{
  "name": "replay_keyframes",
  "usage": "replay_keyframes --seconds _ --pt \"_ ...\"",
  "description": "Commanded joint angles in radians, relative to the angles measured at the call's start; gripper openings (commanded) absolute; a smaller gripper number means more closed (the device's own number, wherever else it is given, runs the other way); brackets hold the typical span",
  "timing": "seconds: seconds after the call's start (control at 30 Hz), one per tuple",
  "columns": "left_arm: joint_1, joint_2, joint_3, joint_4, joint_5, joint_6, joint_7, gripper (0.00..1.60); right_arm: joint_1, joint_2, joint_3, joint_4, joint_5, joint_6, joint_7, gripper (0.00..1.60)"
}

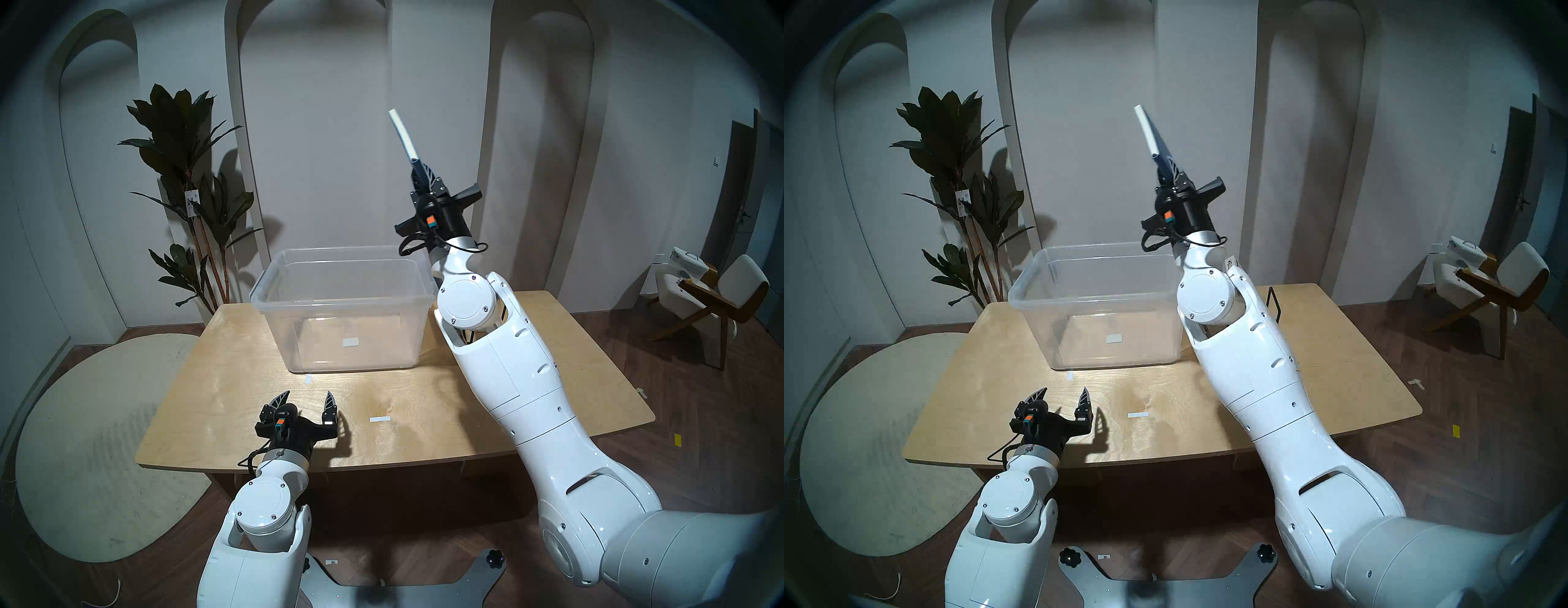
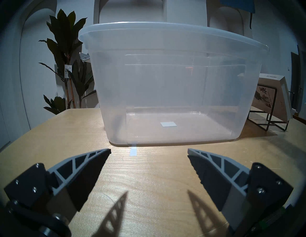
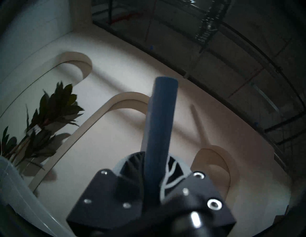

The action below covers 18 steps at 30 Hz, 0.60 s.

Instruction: Pack the books into the storage box

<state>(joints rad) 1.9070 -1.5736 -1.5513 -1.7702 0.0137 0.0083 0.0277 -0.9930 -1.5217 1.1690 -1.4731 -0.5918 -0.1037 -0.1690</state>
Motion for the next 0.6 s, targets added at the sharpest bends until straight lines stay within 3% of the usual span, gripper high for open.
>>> replay_keyframes --seconds 0.0,0.3,0.43,0.47,0.5,0.57 --pt "-0.008 0.0 0.002 -0.021 0.0 -0.006 -0.002 1.6 0.0 0.022 -0.021 -0.105 -0.108 0.109 0.049 0.0" --pt "-0.007 0.0 0.002 -0.023 -0.001 -0.006 -0.003 1.6 -0.051 0.024 -0.041 -0.196 -0.235 0.299 0.204 0.0" --pt "-0.006 0.001 0.002 -0.025 -0.001 -0.005 -0.003 1.6 -0.066 -0.003 -0.042 -0.216 -0.291 0.351 0.274 0.0" --pt "-0.006 0.001 0.002 -0.025 -0.001 -0.005 -0.003 1.6 -0.066 -0.006 -0.056 -0.229 -0.301 0.41 0.294 0.0" --pt "-0.006 0.001 0.002 -0.025 -0.001 -0.005 -0.003 1.6 -0.071 -0.019 -0.046 -0.224 -0.323 0.383 0.308 0.0" --pt "-0.005 0.001 0.002 -0.026 -0.001 -0.005 -0.003 1.6 -0.07 -0.031 -0.061 -0.233 -0.349 0.447 0.338 0.0"
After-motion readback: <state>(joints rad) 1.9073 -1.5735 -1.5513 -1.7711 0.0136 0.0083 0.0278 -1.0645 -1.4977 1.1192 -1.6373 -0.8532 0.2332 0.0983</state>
